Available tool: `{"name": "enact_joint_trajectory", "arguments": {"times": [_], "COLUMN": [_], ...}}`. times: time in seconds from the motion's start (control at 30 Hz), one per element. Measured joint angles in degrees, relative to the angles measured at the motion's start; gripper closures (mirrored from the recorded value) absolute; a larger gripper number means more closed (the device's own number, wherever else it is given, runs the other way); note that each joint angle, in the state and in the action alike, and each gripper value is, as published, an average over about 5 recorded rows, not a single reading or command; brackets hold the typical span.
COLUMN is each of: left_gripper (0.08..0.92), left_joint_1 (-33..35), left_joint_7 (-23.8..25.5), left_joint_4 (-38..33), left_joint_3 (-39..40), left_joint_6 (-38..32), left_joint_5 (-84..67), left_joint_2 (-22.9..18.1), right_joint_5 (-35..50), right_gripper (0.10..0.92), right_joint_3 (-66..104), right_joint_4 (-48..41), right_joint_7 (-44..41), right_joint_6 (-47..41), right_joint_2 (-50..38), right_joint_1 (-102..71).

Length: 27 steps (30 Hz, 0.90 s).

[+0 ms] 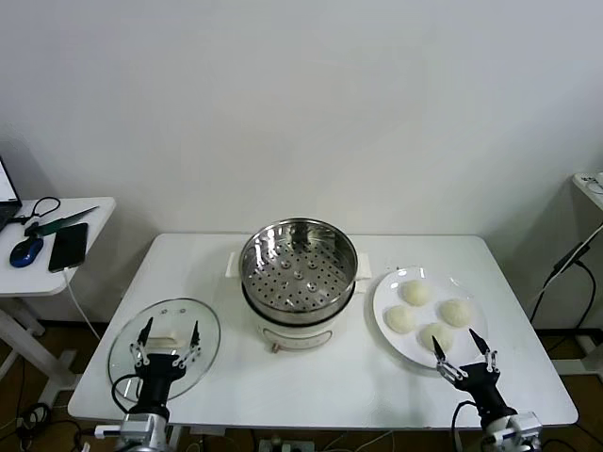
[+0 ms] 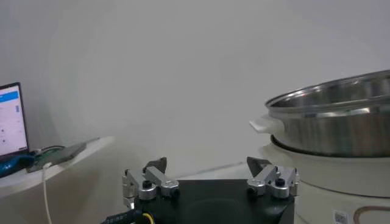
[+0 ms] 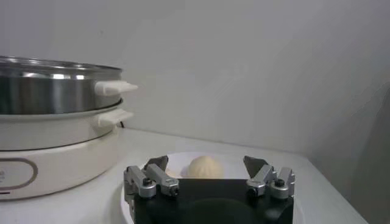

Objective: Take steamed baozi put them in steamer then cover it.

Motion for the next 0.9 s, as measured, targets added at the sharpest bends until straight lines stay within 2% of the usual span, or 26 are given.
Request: {"name": "enact_joint_trajectory", "arguments": {"times": [0.17, 0.43, 0.67, 0.9], "left_gripper": [0.177, 0.177, 0.177, 0.177], "left_joint_1": [0.09, 1.11, 1.56, 1.85], "left_joint_7": [-0.36, -0.86, -1.43, -1.86], "left_joint_4": [-0.17, -1.21, -1.45, -0.86], "left_joint_3": [0.21, 0.64, 0.31, -0.27], "left_joint_6": [0.28, 0.90, 1.10, 1.19], "left_joint_5": [0.29, 0.47, 0.10, -0.57], "left_joint_2": [0.05, 0.31, 0.31, 0.10], "right_joint_5": [-1.87, -5.85, -8.38, -9.46], "right_gripper": [0.203, 0.203, 0.203, 0.203], "right_joint_3": [-0.94, -9.59, -27.93, -52.20], "right_joint_4": [-2.25, -10.23, -19.80, -30.49], "right_joint_7": [-5.11, -18.25, -28.65, -36.23], "right_joint_6": [-3.03, -7.58, -9.78, -10.27], "right_joint_2": [-5.43, -18.78, -27.53, -30.06], "right_joint_1": [4.04, 18.69, 39.92, 63.50]}}
